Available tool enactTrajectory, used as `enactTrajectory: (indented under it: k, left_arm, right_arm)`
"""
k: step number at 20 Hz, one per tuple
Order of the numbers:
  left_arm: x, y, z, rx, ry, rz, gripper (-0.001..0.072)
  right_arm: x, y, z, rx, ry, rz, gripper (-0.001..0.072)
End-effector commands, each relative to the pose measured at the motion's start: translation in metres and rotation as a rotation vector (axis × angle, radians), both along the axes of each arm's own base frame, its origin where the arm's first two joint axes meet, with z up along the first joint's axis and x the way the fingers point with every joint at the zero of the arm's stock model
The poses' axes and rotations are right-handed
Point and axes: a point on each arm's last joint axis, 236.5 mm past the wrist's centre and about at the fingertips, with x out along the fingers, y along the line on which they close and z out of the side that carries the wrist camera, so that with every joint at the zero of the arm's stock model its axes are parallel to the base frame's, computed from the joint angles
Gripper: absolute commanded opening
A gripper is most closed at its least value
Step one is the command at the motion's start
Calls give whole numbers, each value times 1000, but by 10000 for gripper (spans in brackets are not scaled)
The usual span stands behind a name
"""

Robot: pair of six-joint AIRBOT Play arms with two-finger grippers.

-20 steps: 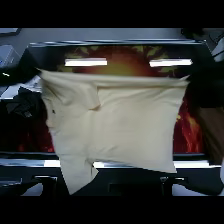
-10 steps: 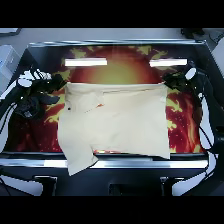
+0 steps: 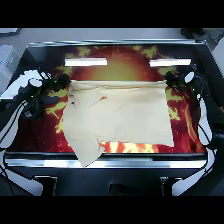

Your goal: Fold the clothes and pants, and hang the long-sleeved shirts on hangers.

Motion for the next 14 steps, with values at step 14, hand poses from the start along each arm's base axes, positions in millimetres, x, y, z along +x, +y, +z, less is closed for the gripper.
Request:
enactTrajectory:
  k: [14]
  left_arm:
    - [-200, 1, -66, 46, 669, -438, 18]
  right_arm:
    - [-188, 1, -59, 9, 661, 392, 40]
